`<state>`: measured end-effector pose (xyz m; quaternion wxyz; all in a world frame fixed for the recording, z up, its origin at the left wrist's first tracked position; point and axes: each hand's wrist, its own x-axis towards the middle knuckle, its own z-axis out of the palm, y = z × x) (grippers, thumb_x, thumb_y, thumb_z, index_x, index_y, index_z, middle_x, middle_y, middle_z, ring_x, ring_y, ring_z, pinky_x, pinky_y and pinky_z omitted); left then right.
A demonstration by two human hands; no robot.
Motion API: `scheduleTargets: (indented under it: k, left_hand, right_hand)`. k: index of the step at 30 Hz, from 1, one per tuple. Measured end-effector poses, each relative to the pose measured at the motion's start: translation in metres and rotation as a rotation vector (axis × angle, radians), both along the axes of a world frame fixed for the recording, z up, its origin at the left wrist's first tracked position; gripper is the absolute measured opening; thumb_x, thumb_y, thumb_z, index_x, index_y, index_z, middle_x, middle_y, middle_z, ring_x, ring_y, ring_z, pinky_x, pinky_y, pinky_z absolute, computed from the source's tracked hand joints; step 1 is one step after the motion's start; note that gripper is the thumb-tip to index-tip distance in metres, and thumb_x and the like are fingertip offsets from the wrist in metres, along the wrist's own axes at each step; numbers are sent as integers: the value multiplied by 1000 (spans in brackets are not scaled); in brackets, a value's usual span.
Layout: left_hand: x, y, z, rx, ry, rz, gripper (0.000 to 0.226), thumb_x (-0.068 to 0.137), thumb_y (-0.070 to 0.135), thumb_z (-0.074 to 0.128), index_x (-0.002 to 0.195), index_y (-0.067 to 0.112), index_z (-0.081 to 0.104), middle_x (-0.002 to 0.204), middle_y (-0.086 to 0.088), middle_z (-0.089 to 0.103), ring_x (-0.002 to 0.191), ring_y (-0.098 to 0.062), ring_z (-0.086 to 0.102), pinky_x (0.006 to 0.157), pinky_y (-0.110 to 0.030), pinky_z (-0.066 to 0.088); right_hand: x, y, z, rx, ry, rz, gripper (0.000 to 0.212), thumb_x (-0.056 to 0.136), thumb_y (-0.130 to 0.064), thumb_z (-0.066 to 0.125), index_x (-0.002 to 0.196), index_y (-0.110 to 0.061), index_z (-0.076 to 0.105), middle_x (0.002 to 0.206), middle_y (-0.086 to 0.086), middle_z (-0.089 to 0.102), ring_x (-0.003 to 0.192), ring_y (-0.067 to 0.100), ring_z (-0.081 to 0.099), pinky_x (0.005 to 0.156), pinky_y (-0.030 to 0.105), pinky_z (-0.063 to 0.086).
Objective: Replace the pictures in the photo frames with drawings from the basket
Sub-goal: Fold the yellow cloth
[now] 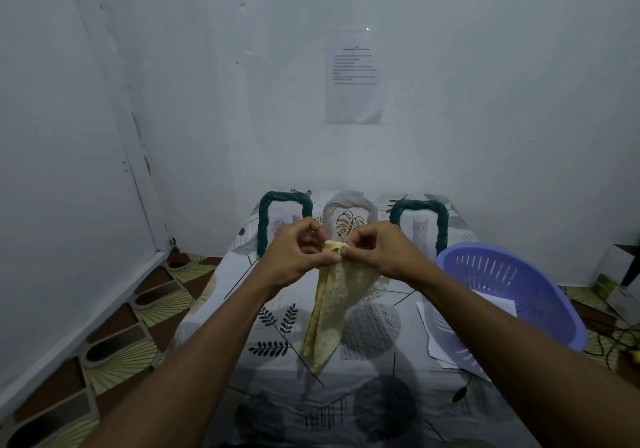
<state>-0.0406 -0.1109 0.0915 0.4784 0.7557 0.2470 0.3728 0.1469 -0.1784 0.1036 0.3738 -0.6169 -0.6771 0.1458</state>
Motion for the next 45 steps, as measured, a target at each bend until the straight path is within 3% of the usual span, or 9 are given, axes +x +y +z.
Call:
scheduleTargets:
  k: [6,9,12,16,22,24,31,39,45]
  left_hand:
    - [-5,8,4,92,65,50,17,84,0,66,95,11,60,83,-18,66,73,-18,63,68,-32,58]
    - [-4,3,4,126,95,-5,7,88,10,66,92,13,60,83,-13,64,73,-16,60,66,-27,54]
    - [-4,-3,5,155,84,-27,20,82,23,75,92,12,61,85,-11,64,73,-11,59,66,-23,52]
    - [-4,4,2,236,140,8,19,77,8,77,88,9,61,84,-5,61,74,-13,58,70,-36,54]
    - [-17,13,1,104,113,66,11,84,4,69,86,11,61,84,-9,63,79,-25,63,70,-43,58]
    - [-24,16,2,108,121,87,9,85,5,68,87,11,61,85,-9,64,81,-26,64,70,-43,58]
    - [-33,13,18,40,27,117,20,84,3,68,100,13,63,97,-6,64,85,-14,63,72,-27,55]
    - [-39,26,22,-215,-83,-25,15,89,-2,60,101,6,59,66,9,62,61,-7,58,54,-21,49]
    - [-26,62,-32,-154,156,198,14,87,3,66,98,10,62,85,-7,60,79,-22,62,66,-33,58]
  right_hand:
    - [7,-2,4,-64,3,73,7,82,-23,75,86,-18,73,87,2,72,85,19,67,79,35,56]
    - [2,0,6,-11,-48,67,12,82,-25,75,86,-14,74,84,1,72,81,15,67,75,30,55]
    - [1,1,5,13,-50,49,9,81,-25,75,85,-16,74,82,-1,72,80,14,67,76,32,56]
    - [6,0,4,-10,-28,55,6,80,-22,77,85,-20,74,84,-2,72,82,15,67,78,32,56]
    - [28,-15,5,-144,-96,74,9,83,-16,73,92,-17,71,84,-7,69,76,3,64,69,17,51]
    - [35,-21,5,-170,-18,61,7,84,-11,71,90,-15,70,79,-5,70,67,1,65,62,13,49]
    - [24,-24,14,-16,257,12,6,86,-4,67,85,-10,67,85,13,69,76,15,63,75,27,53]
    - [11,-13,24,-120,702,103,15,90,9,51,87,-5,55,62,-3,53,48,7,45,43,19,43]
    - [17,26,-32,-252,597,-112,12,90,-1,60,100,-8,60,95,16,66,74,23,63,74,43,58]
